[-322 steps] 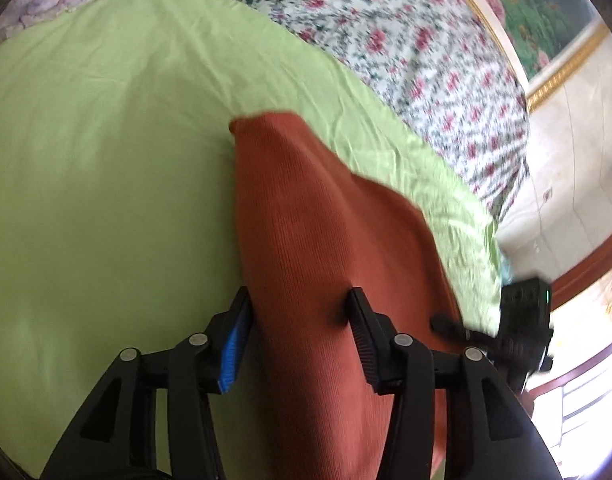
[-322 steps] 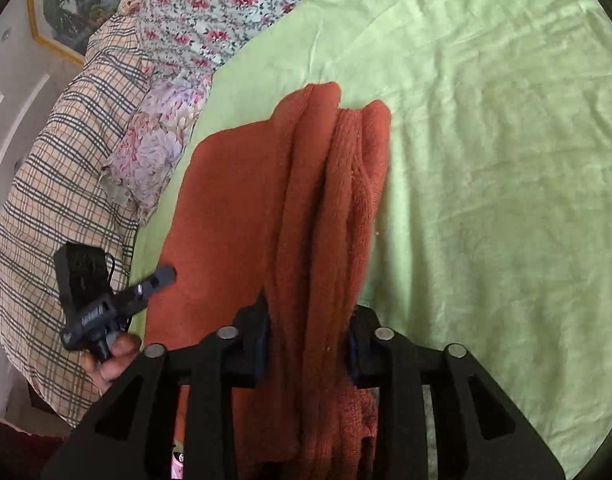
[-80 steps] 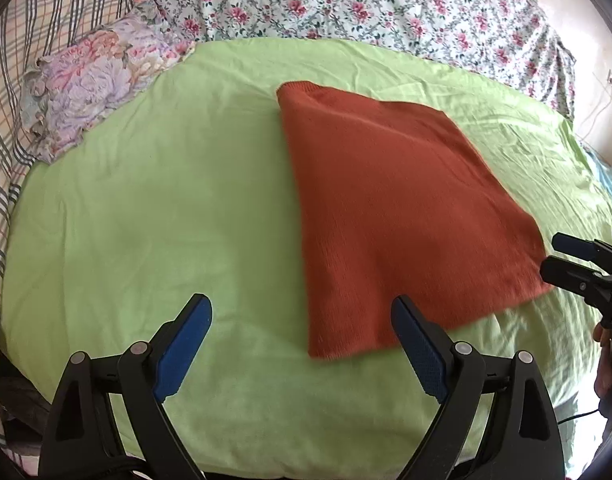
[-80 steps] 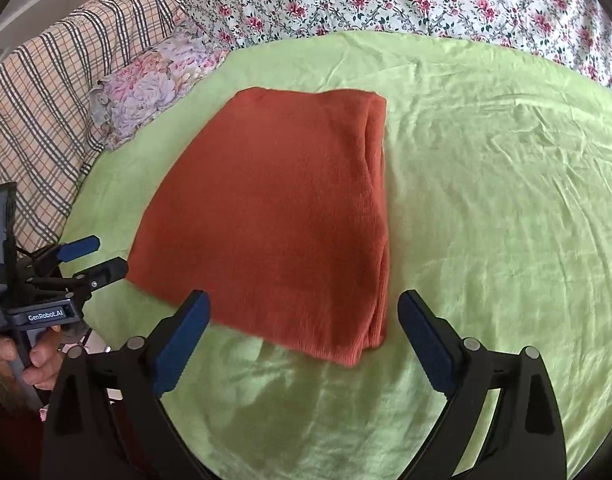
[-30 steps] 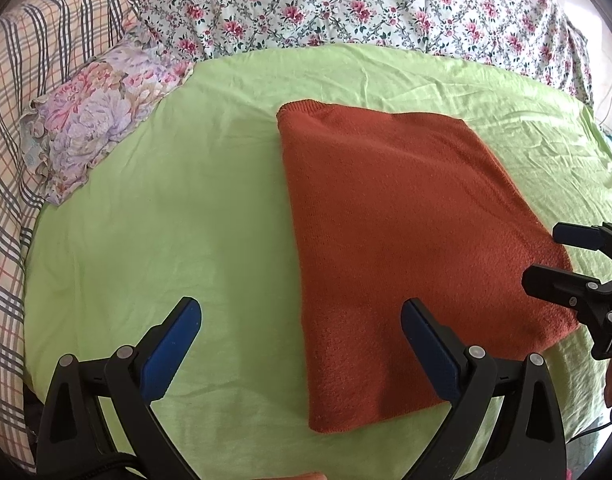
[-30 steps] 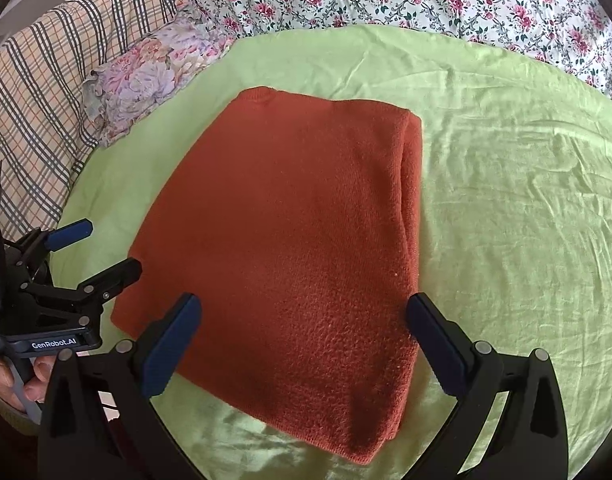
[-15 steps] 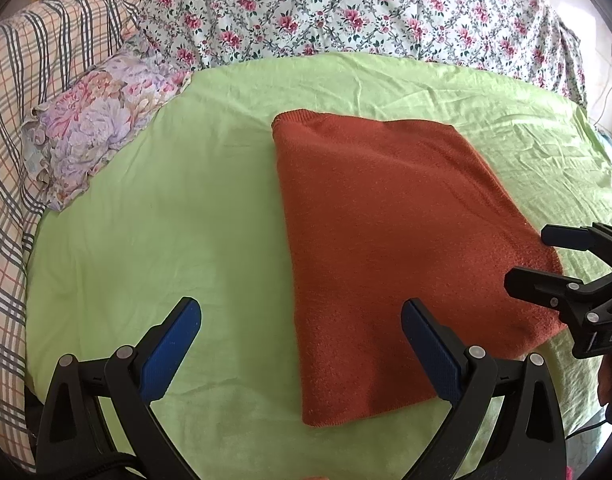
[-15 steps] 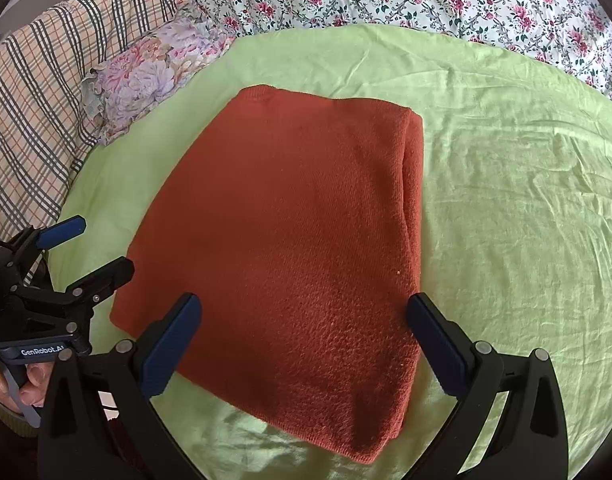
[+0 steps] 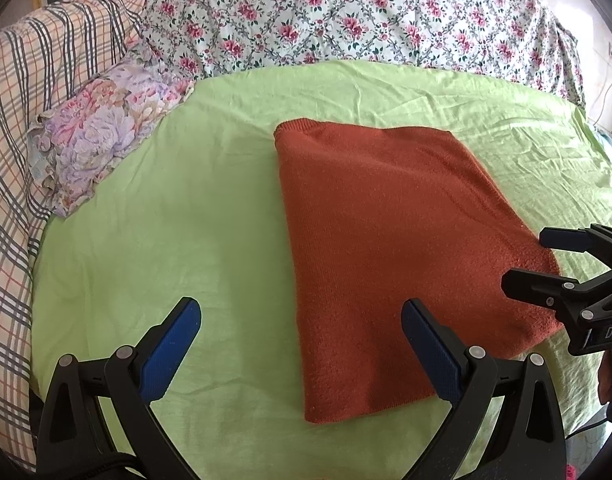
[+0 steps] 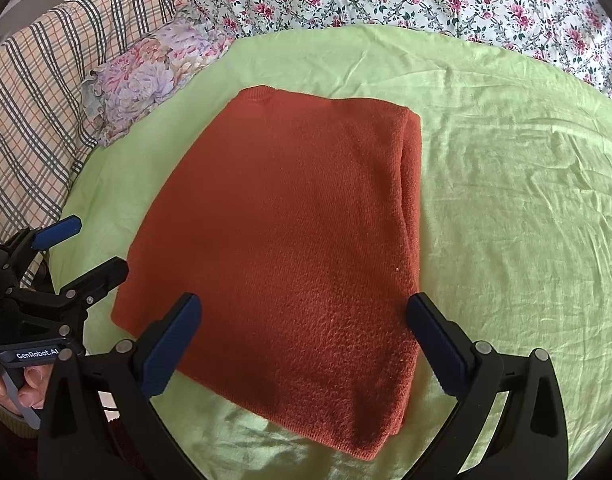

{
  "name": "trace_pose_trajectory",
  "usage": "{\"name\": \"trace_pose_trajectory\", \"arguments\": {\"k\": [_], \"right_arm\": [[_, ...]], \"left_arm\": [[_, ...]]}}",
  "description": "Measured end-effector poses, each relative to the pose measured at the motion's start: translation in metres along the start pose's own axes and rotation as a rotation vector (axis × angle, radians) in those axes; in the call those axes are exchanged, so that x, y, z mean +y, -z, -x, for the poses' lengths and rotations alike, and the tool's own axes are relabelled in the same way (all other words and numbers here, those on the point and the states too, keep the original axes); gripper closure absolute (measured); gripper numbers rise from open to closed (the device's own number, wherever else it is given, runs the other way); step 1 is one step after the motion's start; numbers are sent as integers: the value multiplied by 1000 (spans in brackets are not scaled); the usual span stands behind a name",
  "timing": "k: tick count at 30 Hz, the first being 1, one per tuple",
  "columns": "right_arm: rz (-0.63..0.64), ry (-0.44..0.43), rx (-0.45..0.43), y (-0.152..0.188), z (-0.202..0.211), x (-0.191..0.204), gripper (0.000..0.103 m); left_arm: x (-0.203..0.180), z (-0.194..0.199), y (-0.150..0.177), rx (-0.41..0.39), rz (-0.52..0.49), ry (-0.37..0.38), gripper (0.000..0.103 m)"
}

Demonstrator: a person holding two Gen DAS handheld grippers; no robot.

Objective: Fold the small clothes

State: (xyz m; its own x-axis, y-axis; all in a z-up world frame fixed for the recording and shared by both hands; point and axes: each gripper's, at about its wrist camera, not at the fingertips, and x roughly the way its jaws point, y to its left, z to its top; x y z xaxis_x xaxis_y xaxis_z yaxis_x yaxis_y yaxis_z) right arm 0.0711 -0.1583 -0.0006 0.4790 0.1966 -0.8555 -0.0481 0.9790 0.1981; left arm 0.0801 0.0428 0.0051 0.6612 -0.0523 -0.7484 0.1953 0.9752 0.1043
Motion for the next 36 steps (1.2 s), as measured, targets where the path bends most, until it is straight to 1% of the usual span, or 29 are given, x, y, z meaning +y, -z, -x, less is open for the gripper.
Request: {"name": "trace_pose_trajectory", "arguments": {"k": [3,36], "right_arm": [[-1,-1,-1,0,0,0,1],[-6,0,-5,0,4,-1,1]], "left_arm": [[1,0,0,5,3,10,2],[-3,4,2,3,8,19,2]]}}
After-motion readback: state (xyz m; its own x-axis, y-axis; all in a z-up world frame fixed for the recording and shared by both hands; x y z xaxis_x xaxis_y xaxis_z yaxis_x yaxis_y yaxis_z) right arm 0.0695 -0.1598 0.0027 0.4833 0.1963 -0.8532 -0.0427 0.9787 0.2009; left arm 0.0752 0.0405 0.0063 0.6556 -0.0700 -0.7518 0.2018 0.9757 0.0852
